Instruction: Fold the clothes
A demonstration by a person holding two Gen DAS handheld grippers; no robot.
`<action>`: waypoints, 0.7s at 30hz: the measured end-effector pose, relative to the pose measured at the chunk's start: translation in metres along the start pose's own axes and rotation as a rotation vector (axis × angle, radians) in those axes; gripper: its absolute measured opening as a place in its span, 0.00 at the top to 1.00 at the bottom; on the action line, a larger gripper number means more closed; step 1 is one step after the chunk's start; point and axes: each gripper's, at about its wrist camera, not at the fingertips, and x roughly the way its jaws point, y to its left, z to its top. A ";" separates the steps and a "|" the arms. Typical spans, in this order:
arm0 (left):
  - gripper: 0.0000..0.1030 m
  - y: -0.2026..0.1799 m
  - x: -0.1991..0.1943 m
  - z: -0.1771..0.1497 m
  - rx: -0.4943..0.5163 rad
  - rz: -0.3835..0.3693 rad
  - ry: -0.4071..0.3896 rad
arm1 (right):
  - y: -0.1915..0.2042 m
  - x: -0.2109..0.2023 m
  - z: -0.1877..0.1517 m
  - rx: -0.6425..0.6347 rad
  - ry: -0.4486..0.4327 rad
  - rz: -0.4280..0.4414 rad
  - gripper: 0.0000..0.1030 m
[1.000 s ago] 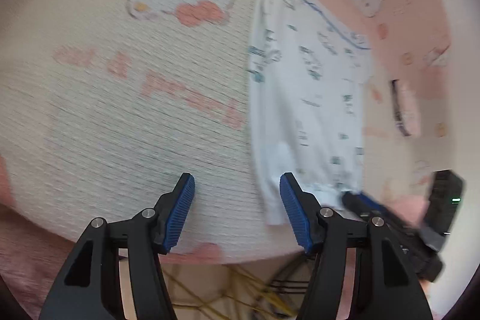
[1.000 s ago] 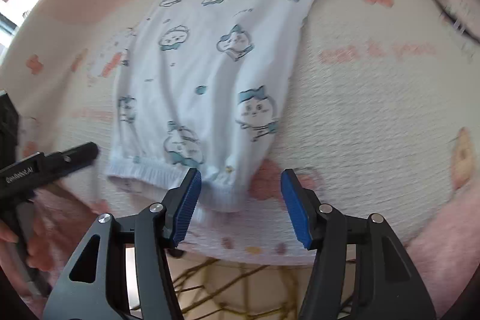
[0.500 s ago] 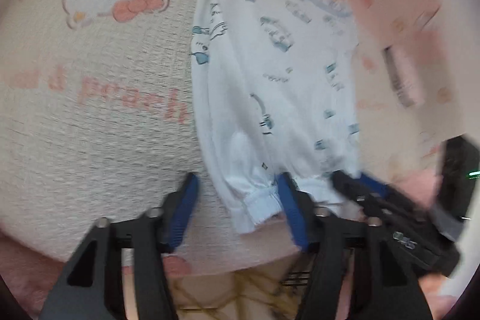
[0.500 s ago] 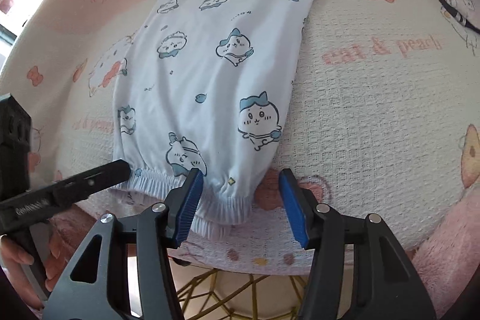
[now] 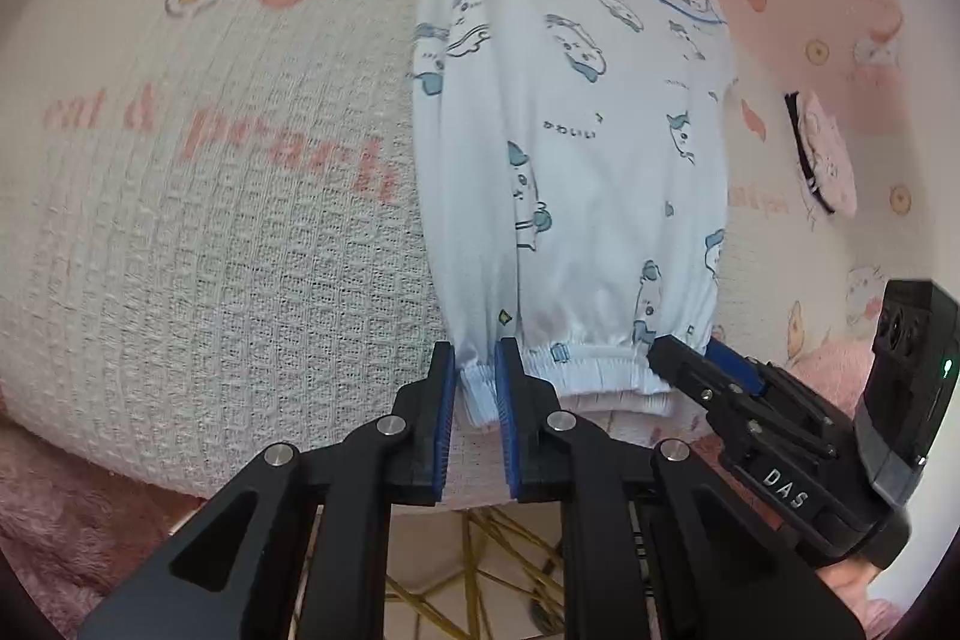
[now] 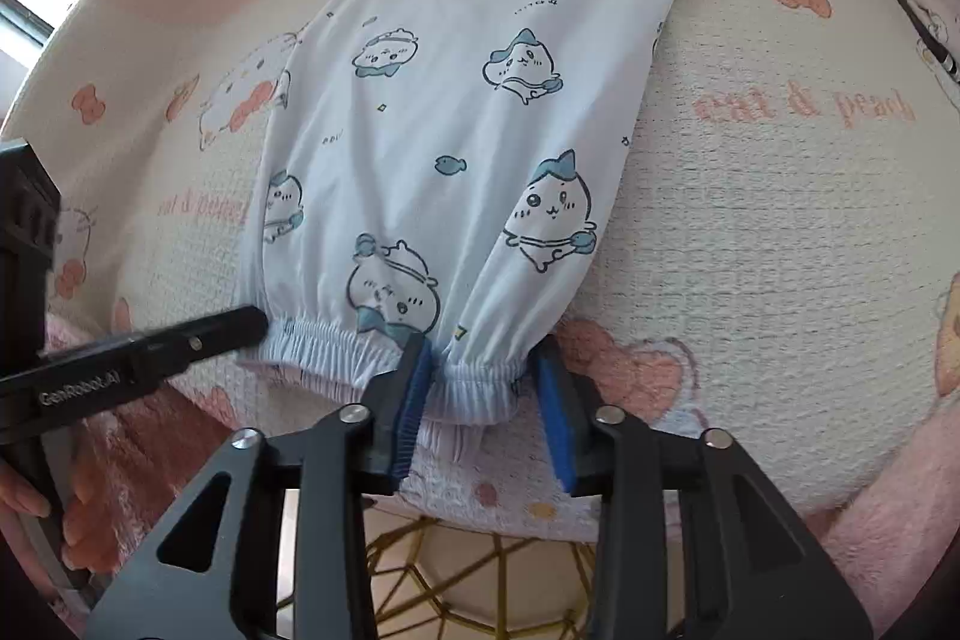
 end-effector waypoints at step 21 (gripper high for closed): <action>0.59 -0.032 -0.032 0.018 0.277 0.187 -0.176 | 0.003 -0.071 -0.005 -0.115 -0.245 -0.194 0.68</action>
